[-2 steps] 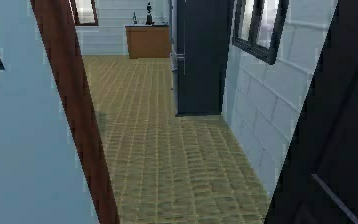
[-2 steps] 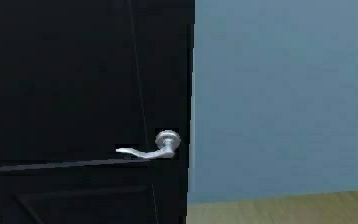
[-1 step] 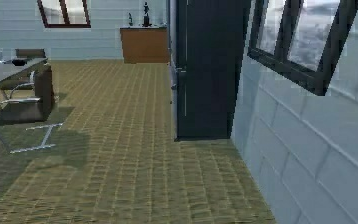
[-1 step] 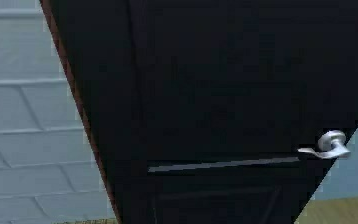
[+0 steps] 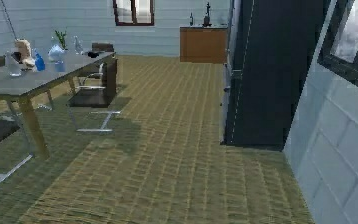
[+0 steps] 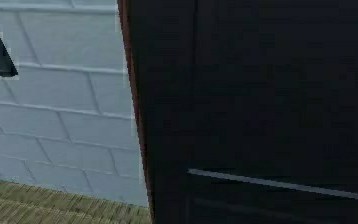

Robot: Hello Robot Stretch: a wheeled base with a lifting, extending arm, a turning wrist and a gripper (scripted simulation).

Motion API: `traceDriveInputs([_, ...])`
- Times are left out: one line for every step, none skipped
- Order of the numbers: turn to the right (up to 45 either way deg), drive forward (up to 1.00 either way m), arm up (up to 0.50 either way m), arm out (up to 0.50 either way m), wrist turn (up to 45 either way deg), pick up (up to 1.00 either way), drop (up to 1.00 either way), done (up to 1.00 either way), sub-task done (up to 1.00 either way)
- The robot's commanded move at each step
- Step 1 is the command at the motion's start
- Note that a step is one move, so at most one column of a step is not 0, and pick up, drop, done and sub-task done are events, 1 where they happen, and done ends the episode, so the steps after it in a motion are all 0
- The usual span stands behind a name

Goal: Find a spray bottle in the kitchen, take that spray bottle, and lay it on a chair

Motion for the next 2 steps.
traceDriveInputs([0.0, 0.6, 0.0, 0.0, 0.0, 0.0, 0.0, 0.0, 0.0])
traceDriveInputs([-42.0, 0.0, 0.0, 0.0, 0.0, 0.0, 0.0, 0.0, 0.0])
